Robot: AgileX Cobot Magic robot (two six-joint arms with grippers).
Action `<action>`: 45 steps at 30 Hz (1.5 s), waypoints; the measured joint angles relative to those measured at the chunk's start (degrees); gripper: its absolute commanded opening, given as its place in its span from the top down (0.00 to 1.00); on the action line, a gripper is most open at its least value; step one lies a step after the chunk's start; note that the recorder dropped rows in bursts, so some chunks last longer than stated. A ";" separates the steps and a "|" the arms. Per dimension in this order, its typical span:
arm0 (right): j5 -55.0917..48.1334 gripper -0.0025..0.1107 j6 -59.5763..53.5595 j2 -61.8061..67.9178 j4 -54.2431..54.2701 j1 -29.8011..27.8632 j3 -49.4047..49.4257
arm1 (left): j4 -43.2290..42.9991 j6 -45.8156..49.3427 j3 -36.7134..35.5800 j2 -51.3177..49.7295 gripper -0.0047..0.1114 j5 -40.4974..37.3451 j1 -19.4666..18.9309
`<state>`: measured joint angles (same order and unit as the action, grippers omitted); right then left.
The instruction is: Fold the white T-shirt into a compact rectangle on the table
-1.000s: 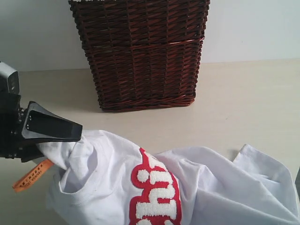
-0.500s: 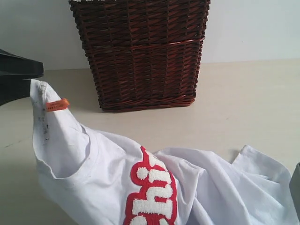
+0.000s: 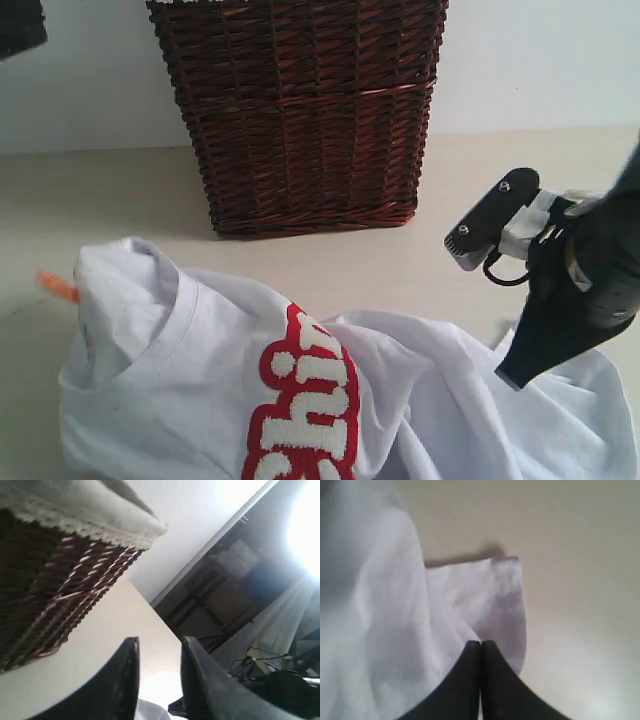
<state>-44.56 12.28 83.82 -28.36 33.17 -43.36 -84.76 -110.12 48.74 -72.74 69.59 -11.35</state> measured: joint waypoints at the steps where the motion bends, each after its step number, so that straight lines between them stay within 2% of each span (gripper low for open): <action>1: 0.26 0.98 -0.18 2.55 0.45 -1.10 -0.66 | 0.35 0.68 0.38 0.89 0.74 0.12 0.00; 4: 4.29 0.98 -1.05 15.35 3.14 -6.78 -3.83 | 0.65 3.03 0.62 2.47 0.74 0.35 0.00; 9: 12.05 0.98 -1.20 25.45 5.09 -13.27 -9.35 | -1.96 4.62 0.71 2.47 0.73 -0.36 0.83; 10: 12.24 0.98 -1.20 26.58 5.09 -14.14 -10.70 | -2.89 4.73 0.71 2.47 0.68 -0.65 1.84; 15: 13.86 0.98 -2.40 30.22 4.88 -17.97 -15.85 | -12.99 4.73 0.71 0.71 0.43 -6.86 13.19; 18: 15.10 0.98 -2.62 31.20 5.63 -20.08 -17.55 | -14.89 4.73 -0.32 -1.63 0.39 -10.20 17.01; 24: 18.00 0.98 -2.10 31.67 9.09 -25.04 -18.14 | -15.48 0.71 -3.78 -6.53 0.39 -16.01 16.13; 27: 18.62 0.98 -3.25 31.67 12.56 -26.34 -18.14 | -15.48 0.71 -5.91 -10.67 0.39 -23.14 14.56; 30: 18.93 0.98 -8.31 31.67 17.06 -26.86 -18.14 | -15.48 1.33 -6.96 -15.91 0.39 -27.54 13.32; 35: 19.51 0.98 -19.49 31.67 27.03 -27.29 -18.14 | -15.48 3.66 -7.19 -23.28 0.39 -31.53 13.33; 39: 19.86 0.98 -23.66 31.67 32.01 -27.29 -18.14 | -15.58 8.16 -5.50 -27.22 0.39 -37.71 13.33; 42: 19.99 0.98 -24.91 31.67 33.30 -27.29 -18.14 | -15.58 10.30 -4.15 -28.03 0.39 -39.07 13.33; 45: 20.19 0.98 -25.46 31.67 33.82 -27.29 -18.14 | -15.46 10.83 -3.18 -29.65 0.39 -36.81 13.33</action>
<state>-24.37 -13.18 115.49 5.46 5.88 -61.50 -100.22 -99.28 45.56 -102.39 32.78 1.98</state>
